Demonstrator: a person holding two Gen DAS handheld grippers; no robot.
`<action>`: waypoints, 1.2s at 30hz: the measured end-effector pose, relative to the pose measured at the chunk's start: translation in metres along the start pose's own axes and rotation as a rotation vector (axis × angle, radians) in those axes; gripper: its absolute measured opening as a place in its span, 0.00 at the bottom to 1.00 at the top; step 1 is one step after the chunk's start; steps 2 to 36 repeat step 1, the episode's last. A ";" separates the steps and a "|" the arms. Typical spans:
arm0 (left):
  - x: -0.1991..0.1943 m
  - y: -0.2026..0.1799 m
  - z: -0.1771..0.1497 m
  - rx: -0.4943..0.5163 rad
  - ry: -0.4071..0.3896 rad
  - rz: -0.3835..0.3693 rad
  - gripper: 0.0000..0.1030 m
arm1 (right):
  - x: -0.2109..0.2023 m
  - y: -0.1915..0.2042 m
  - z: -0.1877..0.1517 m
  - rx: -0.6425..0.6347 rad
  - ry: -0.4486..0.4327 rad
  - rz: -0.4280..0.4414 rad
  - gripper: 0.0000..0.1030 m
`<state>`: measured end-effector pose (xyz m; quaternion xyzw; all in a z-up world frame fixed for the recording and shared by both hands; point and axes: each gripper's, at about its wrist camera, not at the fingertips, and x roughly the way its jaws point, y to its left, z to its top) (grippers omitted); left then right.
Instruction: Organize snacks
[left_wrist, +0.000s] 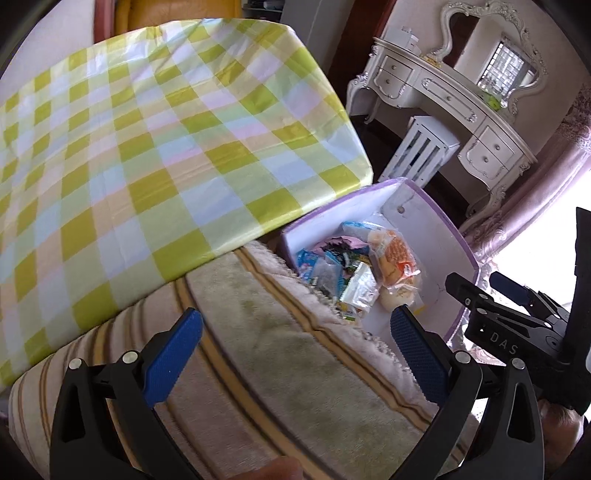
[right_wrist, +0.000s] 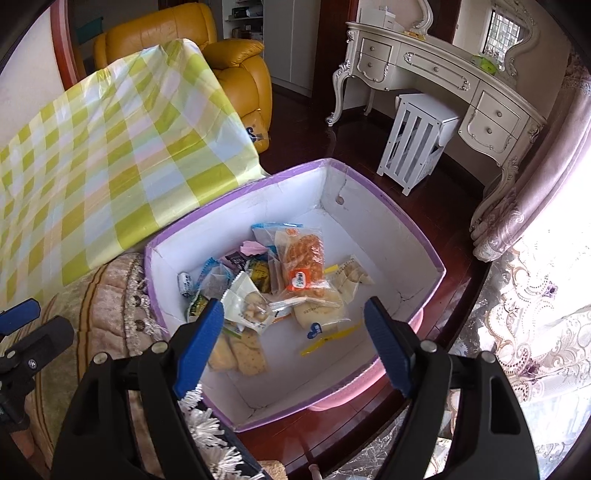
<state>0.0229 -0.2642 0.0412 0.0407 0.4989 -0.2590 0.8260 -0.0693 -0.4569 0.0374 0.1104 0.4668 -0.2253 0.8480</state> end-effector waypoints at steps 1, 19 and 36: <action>-0.009 0.017 -0.003 -0.040 -0.006 0.065 0.96 | -0.005 0.012 0.002 -0.020 -0.010 0.039 0.78; -0.009 0.017 -0.003 -0.040 -0.006 0.065 0.96 | -0.005 0.012 0.002 -0.020 -0.010 0.039 0.78; -0.009 0.017 -0.003 -0.040 -0.006 0.065 0.96 | -0.005 0.012 0.002 -0.020 -0.010 0.039 0.78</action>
